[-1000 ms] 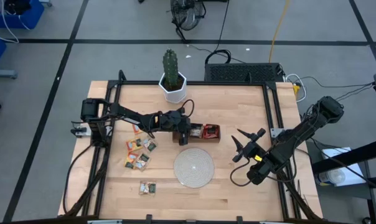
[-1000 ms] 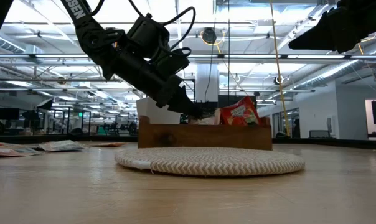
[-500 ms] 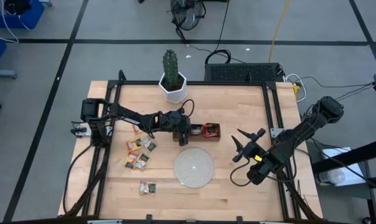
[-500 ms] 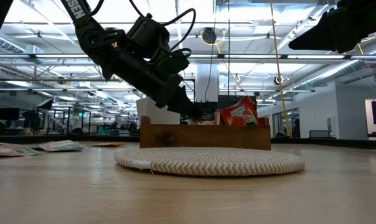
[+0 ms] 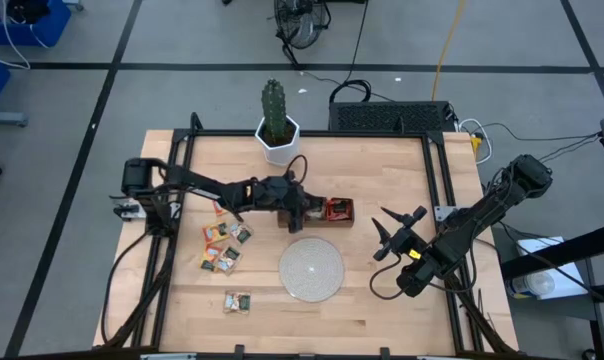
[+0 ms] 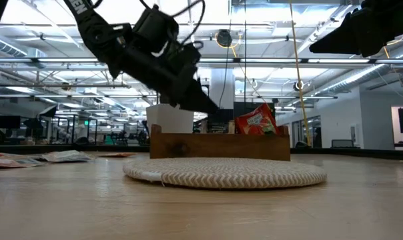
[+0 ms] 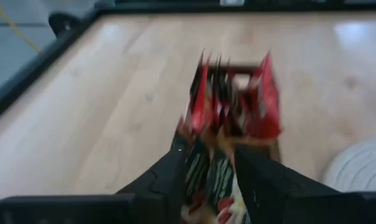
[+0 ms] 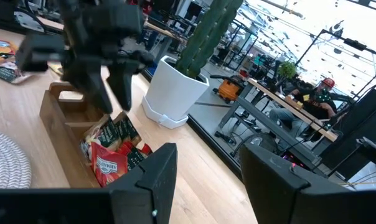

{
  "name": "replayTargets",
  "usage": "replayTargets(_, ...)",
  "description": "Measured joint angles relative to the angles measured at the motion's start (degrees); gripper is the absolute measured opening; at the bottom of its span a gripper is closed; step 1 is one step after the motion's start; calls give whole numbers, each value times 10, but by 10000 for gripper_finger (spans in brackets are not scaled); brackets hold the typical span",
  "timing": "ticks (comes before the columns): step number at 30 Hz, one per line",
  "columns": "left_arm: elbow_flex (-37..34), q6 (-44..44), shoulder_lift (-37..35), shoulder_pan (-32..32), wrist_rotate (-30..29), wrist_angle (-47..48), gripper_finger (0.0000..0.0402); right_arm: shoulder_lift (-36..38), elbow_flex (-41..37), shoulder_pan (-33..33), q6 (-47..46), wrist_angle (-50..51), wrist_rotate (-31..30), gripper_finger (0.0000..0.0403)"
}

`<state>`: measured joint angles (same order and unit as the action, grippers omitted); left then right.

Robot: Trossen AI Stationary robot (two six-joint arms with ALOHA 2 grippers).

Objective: Pick & Place Tea
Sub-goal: Put the brown tea bag into the middle section of the wooden organizer

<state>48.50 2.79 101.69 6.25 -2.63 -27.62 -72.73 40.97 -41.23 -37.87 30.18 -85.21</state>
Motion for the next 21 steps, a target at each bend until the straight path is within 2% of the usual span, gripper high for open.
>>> replayTargets(6,0,-5,-64,-8,0,20,164,0,0,0,1,0,0,160)
replayTargets(10,1,-14,-100,-18,25,55,159,0,0,0,2,0,0,160)
replayTargets(12,13,4,-113,-30,41,102,132,0,0,0,2,0,0,160)
replayTargets(16,85,29,-115,-64,23,256,23,0,0,0,6,0,0,160)
replayTargets(21,183,43,-67,-80,-26,396,4,0,0,0,10,-1,0,160)
